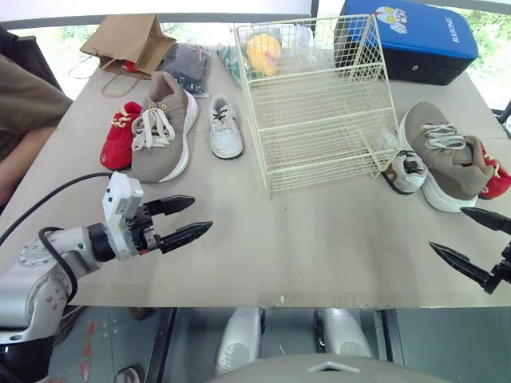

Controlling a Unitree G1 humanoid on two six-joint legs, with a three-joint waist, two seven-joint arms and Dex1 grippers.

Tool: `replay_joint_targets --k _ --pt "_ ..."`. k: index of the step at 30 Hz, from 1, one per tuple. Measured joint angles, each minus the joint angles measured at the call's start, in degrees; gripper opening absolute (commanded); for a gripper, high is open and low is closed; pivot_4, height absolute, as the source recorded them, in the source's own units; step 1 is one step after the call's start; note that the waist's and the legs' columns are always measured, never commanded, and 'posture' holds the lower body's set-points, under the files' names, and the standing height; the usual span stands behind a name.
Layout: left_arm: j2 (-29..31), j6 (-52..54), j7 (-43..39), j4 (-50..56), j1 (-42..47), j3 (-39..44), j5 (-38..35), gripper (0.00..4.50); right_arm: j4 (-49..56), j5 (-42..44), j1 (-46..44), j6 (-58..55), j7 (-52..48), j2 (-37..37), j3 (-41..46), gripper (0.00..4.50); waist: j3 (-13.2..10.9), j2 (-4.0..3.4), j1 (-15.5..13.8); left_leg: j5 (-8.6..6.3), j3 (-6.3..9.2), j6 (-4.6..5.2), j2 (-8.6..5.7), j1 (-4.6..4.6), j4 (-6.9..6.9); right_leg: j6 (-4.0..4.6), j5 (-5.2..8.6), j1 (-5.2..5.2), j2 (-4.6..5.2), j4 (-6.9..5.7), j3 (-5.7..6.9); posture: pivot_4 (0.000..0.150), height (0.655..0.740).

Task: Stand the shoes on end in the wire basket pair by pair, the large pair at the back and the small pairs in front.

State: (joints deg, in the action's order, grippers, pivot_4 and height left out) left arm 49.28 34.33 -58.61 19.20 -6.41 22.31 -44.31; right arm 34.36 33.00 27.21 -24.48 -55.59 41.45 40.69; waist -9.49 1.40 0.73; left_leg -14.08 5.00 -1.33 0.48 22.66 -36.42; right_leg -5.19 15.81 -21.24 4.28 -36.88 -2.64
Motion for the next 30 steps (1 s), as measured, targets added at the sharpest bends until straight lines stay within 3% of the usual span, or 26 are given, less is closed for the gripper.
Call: replay_joint_targets --k 2,6,8,11,14,17,19,23,27,30 --pt "-0.16 0.35 0.39 -0.02 0.24 0.00 -0.37 4.50 0.03 0.00 -0.15 -0.08 0.38 -0.02 -0.06 4.46 0.00 0.00 0.01 0.00 0.00 0.00 0.00 0.00 0.00 0.00 0.00 0.00 0.00 0.00 0.00 0.150 0.7400" --pt "-6.94 7.91 11.65 0.37 10.73 0.18 -9.98 4.50 2.36 1.42 -9.20 -4.31 8.80 -0.51 -4.97 4.46 0.04 0.06 -0.01 0.00 0.10 -0.01 0.00 -0.02 -0.18 -0.02 -0.03 0.07 -0.01 -0.11 0.06 0.150 0.7400" --pt "-6.70 8.97 12.99 1.64 11.65 0.13 -10.94 4.50 3.65 2.04 -11.14 -5.72 10.25 0.82 -6.18 4.46 0.05 0.04 0.17 0.00 0.06 -0.01 -0.02 -0.03 -0.16 -0.02 -0.03 0.06 -0.01 -0.10 0.01 0.150 0.7400" --pt "-5.43 8.34 9.18 4.15 10.56 -0.30 -11.38 4.50 3.64 1.68 -15.31 -8.31 10.78 5.76 -9.74 4.46 0.01 -0.01 0.48 0.00 -0.01 -0.01 -0.03 0.07 -0.06 -0.02 -0.03 -0.10 0.00 -0.08 -0.05 0.150 0.7400" --pt "-3.88 6.03 2.50 8.34 9.85 -0.52 -11.97 4.50 1.53 1.57 -25.68 -10.65 9.70 12.18 -15.98 4.46 -0.04 -0.08 0.77 0.01 -0.03 -0.01 -0.01 0.12 -0.01 0.00 -0.03 -0.17 -0.01 -0.08 -0.04 0.150 0.7400" --pt "-3.67 3.65 0.74 11.68 9.64 -0.51 -11.92 4.50 -6.17 -0.91 -43.25 -10.56 5.29 14.15 -29.24 4.46 -0.03 -0.07 1.08 0.01 -0.01 -0.01 0.03 -0.02 -0.03 0.03 -0.03 -0.06 -0.04 -0.08 -0.02 0.150 0.7400" --pt "-3.63 3.43 0.39 12.81 9.23 -0.91 -11.95 4.50 -10.65 -3.60 -49.78 -9.25 2.99 13.58 -35.43 4.46 -0.04 -0.07 1.18 0.01 0.00 -0.01 0.02 0.01 -0.05 0.02 -0.03 -0.05 -0.04 -0.05 -0.01 0.150 0.7400" --pt "-3.36 2.63 0.11 14.19 6.94 -0.35 -11.92 4.50 -25.07 -12.64 -60.44 -1.15 -4.78 11.35 -48.16 4.46 -0.06 -0.06 1.06 0.01 -0.01 -0.01 0.00 0.20 -0.05 0.00 -0.04 -0.19 -0.01 0.00 0.00 0.150 0.7400" --pt "-3.39 2.24 1.35 15.80 5.00 0.42 -12.09 4.50 -36.86 -19.64 -67.37 6.13 -10.78 9.13 -54.55 4.46 -0.09 -0.08 1.20 0.02 -0.01 -0.04 0.01 0.27 0.03 0.01 -0.04 -0.31 0.00 0.02 0.00 0.150 0.7400" --pt "-3.44 1.08 1.50 17.83 2.82 1.70 -12.08 4.50 -44.11 -23.89 -70.88 10.33 -13.48 7.39 -57.19 3.17 -0.11 -0.11 1.46 0.02 -0.02 -0.05 0.01 0.27 0.04 0.01 -0.04 -0.32 0.00 0.01 0.00 0.150 0.7400"
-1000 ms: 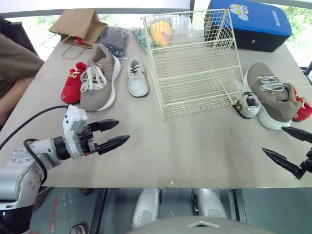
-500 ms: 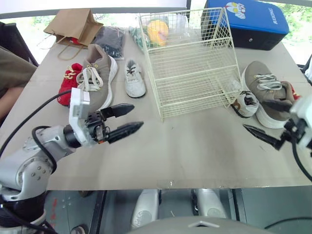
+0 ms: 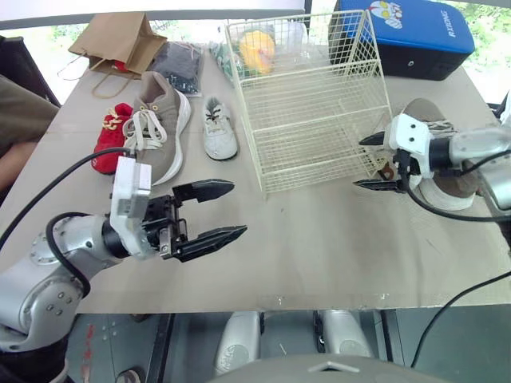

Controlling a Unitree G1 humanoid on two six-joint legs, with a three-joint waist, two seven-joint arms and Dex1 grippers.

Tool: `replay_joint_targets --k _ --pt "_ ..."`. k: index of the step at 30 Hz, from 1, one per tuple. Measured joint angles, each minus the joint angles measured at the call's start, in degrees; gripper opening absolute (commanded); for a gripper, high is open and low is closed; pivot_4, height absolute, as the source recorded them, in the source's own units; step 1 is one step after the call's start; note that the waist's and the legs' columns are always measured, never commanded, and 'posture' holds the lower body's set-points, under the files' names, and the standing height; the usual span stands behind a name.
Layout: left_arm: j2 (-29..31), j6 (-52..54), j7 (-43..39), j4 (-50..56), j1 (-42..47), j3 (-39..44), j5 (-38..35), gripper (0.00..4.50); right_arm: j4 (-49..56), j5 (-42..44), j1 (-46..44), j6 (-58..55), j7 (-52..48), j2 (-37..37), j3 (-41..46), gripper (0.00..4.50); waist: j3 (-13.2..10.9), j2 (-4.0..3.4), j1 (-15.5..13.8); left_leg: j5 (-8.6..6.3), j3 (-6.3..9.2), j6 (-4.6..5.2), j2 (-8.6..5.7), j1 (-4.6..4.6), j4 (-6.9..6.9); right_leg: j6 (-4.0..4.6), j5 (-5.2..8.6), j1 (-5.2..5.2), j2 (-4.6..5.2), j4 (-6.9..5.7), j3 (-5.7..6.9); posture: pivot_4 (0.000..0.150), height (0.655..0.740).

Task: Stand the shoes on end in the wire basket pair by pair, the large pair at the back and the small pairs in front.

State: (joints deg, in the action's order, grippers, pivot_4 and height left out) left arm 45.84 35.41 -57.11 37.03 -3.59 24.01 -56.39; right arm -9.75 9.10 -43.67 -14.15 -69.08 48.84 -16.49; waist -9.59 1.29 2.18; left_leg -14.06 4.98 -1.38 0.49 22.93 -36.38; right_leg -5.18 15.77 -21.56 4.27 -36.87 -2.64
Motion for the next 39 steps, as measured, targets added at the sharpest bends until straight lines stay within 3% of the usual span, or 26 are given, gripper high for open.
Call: replay_joint_targets --k 4,7,24,28,39 --pt "-0.26 -1.51 0.01 0.84 -3.09 1.00 0.31 4.50 -3.24 -2.14 -2.41 1.51 -1.69 -1.43 -0.64 1.55 -0.01 -0.02 -0.03 0.00 0.01 0.01 0.00 -0.02 0.00 0.01 0.00 0.00 -0.01 -0.04 0.00 0.150 0.7400" --pt "-0.89 -3.48 0.94 0.82 -4.03 1.79 2.11 4.50 0.98 -1.05 -2.72 -4.34 -3.44 -2.08 -0.49 0.09 -0.01 -0.02 -0.17 0.00 0.04 0.01 0.01 -0.02 0.00 0.01 0.00 0.00 -0.01 -0.04 0.02 0.150 0.7400" --pt "-3.69 -6.67 4.97 1.39 -7.51 1.91 4.45 4.50 16.85 0.33 -4.42 -33.05 2.76 -6.35 -0.77 0.03 0.00 -0.01 -0.42 -0.02 0.05 0.02 -0.01 -0.02 -0.04 0.02 -0.01 -0.02 -0.01 -0.15 0.01 0.150 0.7400" --pt "-3.75 -7.27 5.16 2.07 -8.22 1.98 4.45 4.50 19.20 0.02 -4.45 -36.10 4.21 -5.10 -1.71 0.03 -0.01 -0.02 -1.61 -0.01 0.06 0.03 -0.02 -0.01 -0.04 0.02 -0.01 -0.02 -0.01 -0.14 0.03 0.150 0.7400" --pt "-4.17 -8.59 6.04 2.06 -8.35 1.65 4.68 4.50 26.96 -0.88 -2.69 -47.43 13.72 -4.37 -3.42 0.03 -0.02 -0.04 -1.56 -0.01 0.07 0.03 -0.06 -0.01 -0.04 0.02 -0.01 -0.02 0.01 -0.15 0.04 0.150 0.7400"
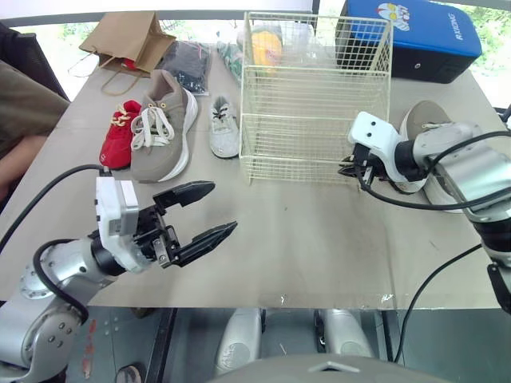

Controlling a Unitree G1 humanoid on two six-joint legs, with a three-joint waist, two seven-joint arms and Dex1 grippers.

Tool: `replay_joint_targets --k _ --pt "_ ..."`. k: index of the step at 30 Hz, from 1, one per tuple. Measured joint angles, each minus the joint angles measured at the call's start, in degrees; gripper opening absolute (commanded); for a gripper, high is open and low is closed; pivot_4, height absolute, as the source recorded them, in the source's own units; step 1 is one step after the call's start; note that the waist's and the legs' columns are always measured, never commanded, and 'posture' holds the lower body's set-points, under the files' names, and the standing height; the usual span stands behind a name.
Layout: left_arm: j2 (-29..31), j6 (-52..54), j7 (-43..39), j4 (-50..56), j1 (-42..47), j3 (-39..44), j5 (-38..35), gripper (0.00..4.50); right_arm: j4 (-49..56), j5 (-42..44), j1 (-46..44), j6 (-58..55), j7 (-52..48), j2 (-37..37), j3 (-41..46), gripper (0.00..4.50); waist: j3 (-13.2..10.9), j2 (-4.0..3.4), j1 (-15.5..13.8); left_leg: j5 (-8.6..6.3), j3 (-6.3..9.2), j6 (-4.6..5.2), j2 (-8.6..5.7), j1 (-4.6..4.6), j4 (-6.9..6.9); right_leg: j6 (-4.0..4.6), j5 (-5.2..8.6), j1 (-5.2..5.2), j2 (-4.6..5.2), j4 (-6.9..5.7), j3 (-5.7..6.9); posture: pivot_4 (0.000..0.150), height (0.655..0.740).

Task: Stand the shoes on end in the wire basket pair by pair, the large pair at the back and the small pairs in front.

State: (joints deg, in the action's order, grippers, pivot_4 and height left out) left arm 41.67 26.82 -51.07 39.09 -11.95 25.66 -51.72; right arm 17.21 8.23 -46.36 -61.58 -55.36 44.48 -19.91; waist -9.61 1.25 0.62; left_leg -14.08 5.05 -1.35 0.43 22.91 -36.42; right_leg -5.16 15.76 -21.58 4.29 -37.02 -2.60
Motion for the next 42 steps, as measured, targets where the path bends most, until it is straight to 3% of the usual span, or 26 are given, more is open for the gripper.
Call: replay_joint_targets --k 13,22,31,34,40,42 --pt "-0.31 -1.39 -0.71 -1.85 1.55 -1.60 1.08 4.50 10.96 5.52 1.76 -11.66 5.88 0.78 1.68 0.03 -0.02 -0.03 0.30 -0.01 -0.02 0.01 0.01 0.01 0.00 0.00 0.00 -0.01 -0.01 0.03 -0.02 0.150 0.7400" --pt "-0.77 -2.18 -1.20 -1.88 0.73 -1.67 2.02 4.50 11.99 7.97 4.30 -4.80 4.17 4.60 1.61 0.03 -0.03 -0.04 0.53 -0.01 -0.02 0.01 0.03 0.01 0.01 0.00 0.00 -0.02 -0.03 0.04 -0.03 0.150 0.7400" --pt "-0.77 -2.33 -1.44 -1.86 -0.65 -1.52 2.03 4.50 8.47 6.17 5.56 4.01 4.43 3.22 0.37 0.03 0.05 0.09 1.35 0.00 -0.03 0.01 0.07 -0.02 0.00 0.02 -0.02 0.00 -0.06 0.03 -0.04 0.150 0.7400" --pt "-0.32 -2.27 -1.50 -1.86 0.28 -1.52 1.98 4.50 8.41 6.02 7.12 7.06 4.19 3.48 1.06 1.10 0.08 0.14 1.52 0.00 -0.02 0.01 0.07 -0.04 0.00 0.03 -0.03 0.02 -0.07 0.01 -0.04 0.150 0.7400" --pt "1.12 -1.34 -2.58 -1.95 3.95 -3.22 1.35 4.50 9.88 8.20 10.35 9.22 7.73 1.08 11.24 4.08 0.05 0.09 1.17 0.00 -0.01 0.01 0.07 -0.01 0.00 0.03 -0.03 0.01 -0.07 0.02 -0.03 0.150 0.7400" --pt "1.25 -0.66 -2.62 -2.10 5.79 -4.64 0.79 4.50 11.21 9.90 11.38 8.87 8.95 0.46 16.64 4.30 0.05 0.09 0.94 0.00 0.00 0.01 0.06 0.02 0.00 0.03 -0.03 0.02 -0.06 0.02 -0.01 0.150 0.7400"
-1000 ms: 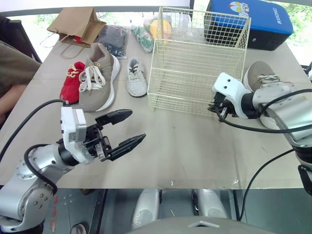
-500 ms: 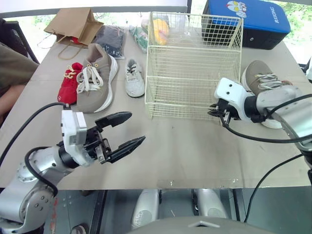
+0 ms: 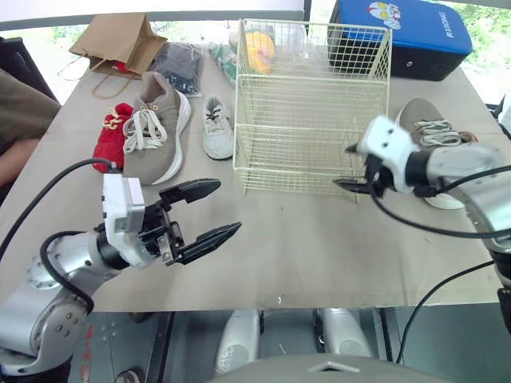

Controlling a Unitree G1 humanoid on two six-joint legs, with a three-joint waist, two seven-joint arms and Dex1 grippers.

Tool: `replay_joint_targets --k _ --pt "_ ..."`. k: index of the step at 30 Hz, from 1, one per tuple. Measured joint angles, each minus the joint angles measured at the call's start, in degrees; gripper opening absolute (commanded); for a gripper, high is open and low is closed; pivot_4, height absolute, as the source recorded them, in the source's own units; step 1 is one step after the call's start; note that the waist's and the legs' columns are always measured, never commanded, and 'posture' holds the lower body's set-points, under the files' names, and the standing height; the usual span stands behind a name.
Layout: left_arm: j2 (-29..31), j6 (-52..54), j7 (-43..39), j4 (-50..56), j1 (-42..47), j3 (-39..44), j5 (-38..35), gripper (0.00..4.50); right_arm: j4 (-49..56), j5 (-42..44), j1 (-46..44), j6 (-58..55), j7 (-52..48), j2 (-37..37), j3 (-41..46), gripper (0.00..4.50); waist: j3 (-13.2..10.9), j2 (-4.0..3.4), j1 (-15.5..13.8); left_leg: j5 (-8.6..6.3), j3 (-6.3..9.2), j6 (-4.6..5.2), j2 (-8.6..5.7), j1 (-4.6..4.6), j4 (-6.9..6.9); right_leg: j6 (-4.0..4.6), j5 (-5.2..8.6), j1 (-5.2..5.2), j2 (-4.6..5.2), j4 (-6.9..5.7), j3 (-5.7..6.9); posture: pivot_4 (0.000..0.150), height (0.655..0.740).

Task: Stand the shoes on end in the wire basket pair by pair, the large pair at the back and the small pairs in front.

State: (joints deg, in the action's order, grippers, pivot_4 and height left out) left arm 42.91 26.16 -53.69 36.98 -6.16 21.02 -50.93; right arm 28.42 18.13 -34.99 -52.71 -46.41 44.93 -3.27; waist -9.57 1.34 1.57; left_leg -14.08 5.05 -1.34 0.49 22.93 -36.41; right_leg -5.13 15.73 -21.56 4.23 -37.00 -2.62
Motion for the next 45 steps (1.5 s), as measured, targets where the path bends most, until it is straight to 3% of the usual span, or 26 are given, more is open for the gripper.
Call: replay_joint_targets --k 9,12,17,24,30,37,40,45 --pt "-0.08 4.99 0.98 -4.48 14.11 -8.16 -2.20 4.50 8.21 18.49 4.15 -12.37 4.70 -1.94 32.43 4.30 -0.02 -0.04 -0.79 0.00 0.02 0.01 0.00 -0.05 -0.01 0.00 0.00 0.06 -0.02 -0.05 0.02 0.150 0.7400" --pt "-1.35 6.37 1.27 -6.83 19.59 -11.01 -2.35 4.50 12.62 19.05 10.44 -15.85 7.69 1.42 38.74 4.30 0.01 0.02 -1.12 0.00 0.05 0.01 0.00 -0.03 -0.01 0.00 0.00 0.08 -0.04 -0.01 0.06 0.150 0.7400" --pt "-1.85 7.80 -1.37 -9.59 24.11 -15.03 -2.19 4.50 17.34 17.99 21.82 -19.50 11.84 1.98 40.21 4.30 0.03 0.02 -0.52 0.00 -0.03 0.01 0.02 -0.05 -0.01 0.00 0.00 0.07 -0.06 -0.03 -0.04 0.150 0.7400" --pt "-1.87 11.93 -3.67 -10.87 30.04 -16.97 -5.39 4.50 16.31 10.96 37.06 -18.79 20.79 -5.73 44.06 4.30 0.04 0.02 -0.81 0.00 -0.06 0.01 0.00 -0.05 -0.09 -0.01 0.00 0.09 -0.06 -0.07 -0.08 0.150 0.7400" --pt "-1.80 15.19 -3.09 -10.45 33.86 -17.05 -7.79 4.50 9.14 7.30 34.22 -14.64 26.82 -11.25 43.07 4.30 0.05 0.03 -0.07 0.01 -0.09 0.00 0.01 -0.14 -0.10 -0.01 0.00 0.10 -0.09 -0.11 -0.16 0.150 0.7400" --pt "-2.04 15.98 -1.94 -10.10 33.23 -17.03 -7.79 4.50 -1.56 4.72 26.35 -10.35 30.27 -11.58 38.13 4.30 0.04 0.01 0.28 0.01 -0.08 0.00 0.01 -0.09 -0.06 -0.01 0.00 0.09 -0.08 -0.03 -0.15 0.150 0.7400" --pt "-2.38 16.36 -0.64 -9.60 32.83 -16.97 -7.87 4.50 -7.74 4.47 23.19 -8.87 30.41 -11.47 36.29 3.53 0.04 0.01 0.27 0.01 -0.07 0.00 0.01 -0.10 -0.07 -0.01 0.00 0.09 -0.08 -0.05 -0.14 0.150 0.7400" --pt "-2.37 16.93 1.42 -8.27 31.16 -16.15 -8.78 4.50 -11.38 4.70 22.61 -5.62 28.43 -10.74 34.60 1.29 0.10 0.10 0.45 0.00 -0.07 0.01 0.01 -0.17 -0.15 -0.02 -0.01 0.18 -0.08 -0.08 -0.16 0.150 0.7400"
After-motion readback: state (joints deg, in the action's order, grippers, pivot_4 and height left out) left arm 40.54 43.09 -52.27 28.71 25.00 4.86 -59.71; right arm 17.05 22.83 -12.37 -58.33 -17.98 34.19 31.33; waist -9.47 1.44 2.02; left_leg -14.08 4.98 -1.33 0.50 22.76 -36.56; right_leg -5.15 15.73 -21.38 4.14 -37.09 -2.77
